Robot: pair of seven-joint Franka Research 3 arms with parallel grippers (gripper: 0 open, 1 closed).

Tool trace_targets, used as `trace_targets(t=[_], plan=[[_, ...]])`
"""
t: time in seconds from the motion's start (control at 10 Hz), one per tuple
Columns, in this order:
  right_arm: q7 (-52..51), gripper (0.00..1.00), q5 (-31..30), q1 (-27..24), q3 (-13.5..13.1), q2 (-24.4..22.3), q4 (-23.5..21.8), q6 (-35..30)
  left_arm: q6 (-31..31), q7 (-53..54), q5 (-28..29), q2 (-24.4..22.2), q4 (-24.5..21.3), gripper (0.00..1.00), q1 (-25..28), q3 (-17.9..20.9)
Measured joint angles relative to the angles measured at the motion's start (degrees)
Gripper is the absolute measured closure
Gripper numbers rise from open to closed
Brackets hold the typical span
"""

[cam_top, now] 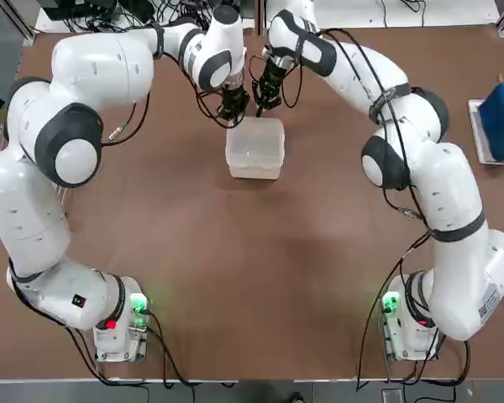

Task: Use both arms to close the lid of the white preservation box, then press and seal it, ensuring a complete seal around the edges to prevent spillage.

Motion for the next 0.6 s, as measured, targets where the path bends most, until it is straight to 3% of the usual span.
trace_targets(t=[0.6], plan=[[0.31, 0.99, -0.07, 0.67, -0.03, 0.48, -1.26, 2.36, 0.00, 5.52, 0.00, -0.05, -0.07, 0.99, 0.03, -0.01]])
